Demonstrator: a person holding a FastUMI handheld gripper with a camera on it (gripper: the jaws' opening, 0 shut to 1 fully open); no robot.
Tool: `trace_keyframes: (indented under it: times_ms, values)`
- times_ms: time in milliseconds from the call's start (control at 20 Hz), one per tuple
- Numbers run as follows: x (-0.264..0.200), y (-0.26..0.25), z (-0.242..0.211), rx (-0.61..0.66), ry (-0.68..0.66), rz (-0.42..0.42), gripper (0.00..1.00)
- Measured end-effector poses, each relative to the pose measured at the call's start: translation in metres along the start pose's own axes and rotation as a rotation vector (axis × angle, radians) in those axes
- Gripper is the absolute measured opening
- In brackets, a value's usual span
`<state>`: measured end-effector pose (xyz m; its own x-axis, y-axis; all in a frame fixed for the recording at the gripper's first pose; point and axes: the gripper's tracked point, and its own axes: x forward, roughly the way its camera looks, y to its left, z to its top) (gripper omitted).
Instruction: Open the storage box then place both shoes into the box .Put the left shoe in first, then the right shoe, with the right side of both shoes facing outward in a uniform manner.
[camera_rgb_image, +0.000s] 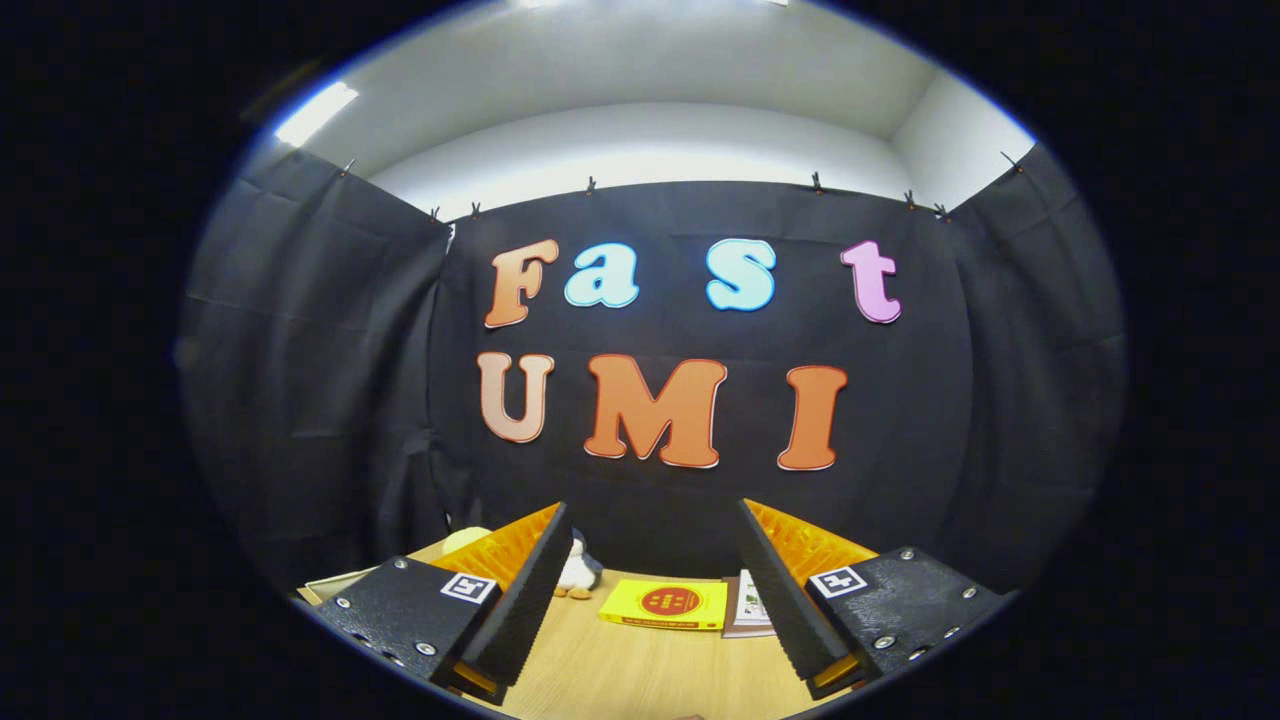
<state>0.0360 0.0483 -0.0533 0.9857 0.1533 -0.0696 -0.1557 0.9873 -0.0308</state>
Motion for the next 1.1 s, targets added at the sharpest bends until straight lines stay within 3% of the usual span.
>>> trace_keyframes:
  times_ms: [400,1100]
  values:
    - [-0.009,-0.022,0.009,-0.037,-0.125,-0.061,0.98]
    - [-0.011,-0.013,0.015,0.013,-0.159,-0.008,1.00]
